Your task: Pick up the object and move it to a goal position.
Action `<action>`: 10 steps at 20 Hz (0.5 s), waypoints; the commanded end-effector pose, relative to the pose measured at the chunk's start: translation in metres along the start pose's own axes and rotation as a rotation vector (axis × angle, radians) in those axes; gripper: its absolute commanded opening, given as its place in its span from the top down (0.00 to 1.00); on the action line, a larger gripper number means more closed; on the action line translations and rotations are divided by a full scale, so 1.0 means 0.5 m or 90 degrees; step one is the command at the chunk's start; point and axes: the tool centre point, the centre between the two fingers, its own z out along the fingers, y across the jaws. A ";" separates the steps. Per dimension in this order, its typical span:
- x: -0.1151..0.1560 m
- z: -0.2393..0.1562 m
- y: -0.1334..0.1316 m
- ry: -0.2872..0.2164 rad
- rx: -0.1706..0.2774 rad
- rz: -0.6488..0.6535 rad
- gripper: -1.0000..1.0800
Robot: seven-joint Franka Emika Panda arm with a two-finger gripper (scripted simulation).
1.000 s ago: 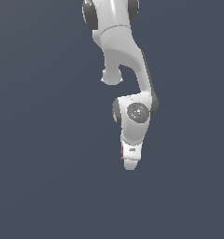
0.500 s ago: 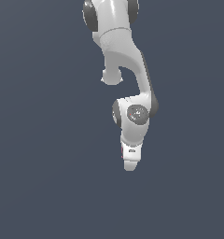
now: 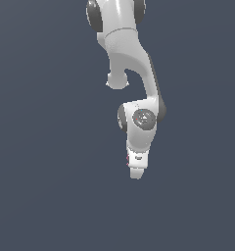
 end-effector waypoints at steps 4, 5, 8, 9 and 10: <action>-0.009 -0.030 -0.010 0.000 -0.001 0.000 1.00; -0.012 -0.039 -0.013 0.000 -0.001 0.000 1.00; -0.021 -0.070 -0.024 -0.001 -0.001 0.000 1.00; -0.025 -0.082 -0.028 -0.001 -0.001 0.000 1.00; -0.029 -0.095 -0.033 -0.001 -0.001 0.000 1.00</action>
